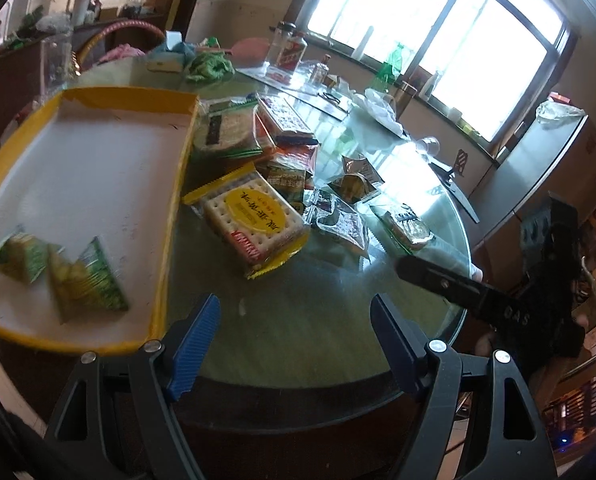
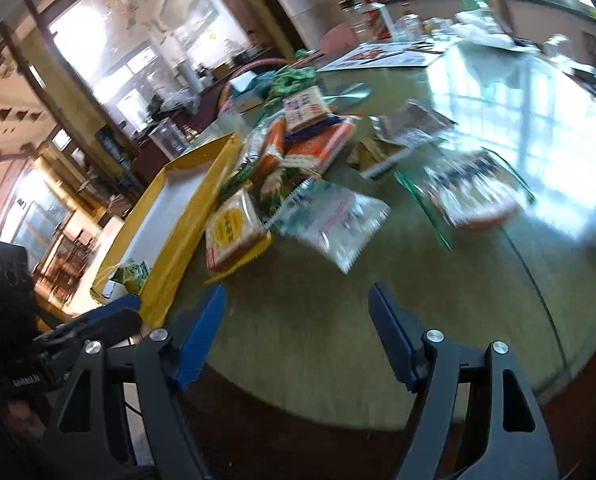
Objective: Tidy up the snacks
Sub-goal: 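Move the right tool to the white milk biscuit pack while the left approaches the yellow cracker pack, then grasp the white milk biscuit pack with the right tool while the left grasps the yellow cracker pack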
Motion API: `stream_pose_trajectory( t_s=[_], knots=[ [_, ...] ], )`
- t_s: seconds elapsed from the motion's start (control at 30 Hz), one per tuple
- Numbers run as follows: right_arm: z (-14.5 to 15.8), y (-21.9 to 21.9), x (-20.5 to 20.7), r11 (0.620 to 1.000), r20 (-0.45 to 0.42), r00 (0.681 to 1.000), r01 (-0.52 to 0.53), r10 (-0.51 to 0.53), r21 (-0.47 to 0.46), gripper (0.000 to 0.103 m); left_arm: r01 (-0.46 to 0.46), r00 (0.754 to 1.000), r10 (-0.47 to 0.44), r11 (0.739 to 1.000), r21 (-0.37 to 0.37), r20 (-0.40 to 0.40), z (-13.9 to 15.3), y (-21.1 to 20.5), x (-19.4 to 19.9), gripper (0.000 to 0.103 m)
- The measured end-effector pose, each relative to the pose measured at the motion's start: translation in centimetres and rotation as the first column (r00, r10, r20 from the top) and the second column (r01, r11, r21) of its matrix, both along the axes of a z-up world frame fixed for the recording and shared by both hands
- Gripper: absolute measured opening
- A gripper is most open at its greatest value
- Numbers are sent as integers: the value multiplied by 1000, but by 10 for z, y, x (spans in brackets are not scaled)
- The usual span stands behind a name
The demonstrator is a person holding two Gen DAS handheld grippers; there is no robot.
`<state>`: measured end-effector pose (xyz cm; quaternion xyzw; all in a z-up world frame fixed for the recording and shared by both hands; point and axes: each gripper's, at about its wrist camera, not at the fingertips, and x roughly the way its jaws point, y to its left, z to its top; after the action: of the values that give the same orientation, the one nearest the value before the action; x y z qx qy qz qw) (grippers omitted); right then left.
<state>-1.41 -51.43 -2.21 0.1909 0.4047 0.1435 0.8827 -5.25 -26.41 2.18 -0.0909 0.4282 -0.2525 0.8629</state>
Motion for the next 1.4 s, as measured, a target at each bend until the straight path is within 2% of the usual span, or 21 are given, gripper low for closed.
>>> stream_pose_trajectory(
  t_s=[0.23, 0.27, 0.47, 0.6, 0.73, 0.93, 1.07, 1.23, 1.4],
  knots=[
    [-2, 14, 72, 985, -44, 992, -120, 115, -126, 75, 2, 999, -2, 1000, 0, -39, -14, 0, 30, 77],
    [-4, 16, 82, 981, -55, 990, -134, 128, -137, 75, 10, 999, -11, 1000, -17, -38, -14, 3, 31, 78],
    [-19, 12, 112, 979, -112, 987, -129, 112, -157, 75, -27, 999, 27, 1000, -2, -35, -13, 15, 29, 77],
    [-22, 17, 97, 974, -118, 983, -160, 142, -161, 75, -31, 999, 32, 999, 11, -36, -11, 18, 26, 78],
    [-25, 30, 77, 962, -117, 978, -192, 172, -193, 75, -38, 997, 36, 999, -30, -66, -9, 21, 27, 78],
    [-28, 51, 82, 924, -116, 982, -180, 149, -339, 74, -35, 997, 33, 999, -20, -68, -7, 17, 28, 78],
    [-29, 56, 73, 891, -110, 988, -148, 111, -428, 65, -30, 996, 27, 999, -32, -83, -4, 15, 28, 78],
    [-28, 46, 47, 914, -89, 995, -78, 46, -399, 62, -26, 987, 23, 1000, -15, -156, -11, -5, 43, 78],
    [-29, 32, 26, 940, -69, 998, -18, -6, -340, 62, -132, 974, 146, 988, 84, -174, -17, -25, 74, 78]
  ],
)
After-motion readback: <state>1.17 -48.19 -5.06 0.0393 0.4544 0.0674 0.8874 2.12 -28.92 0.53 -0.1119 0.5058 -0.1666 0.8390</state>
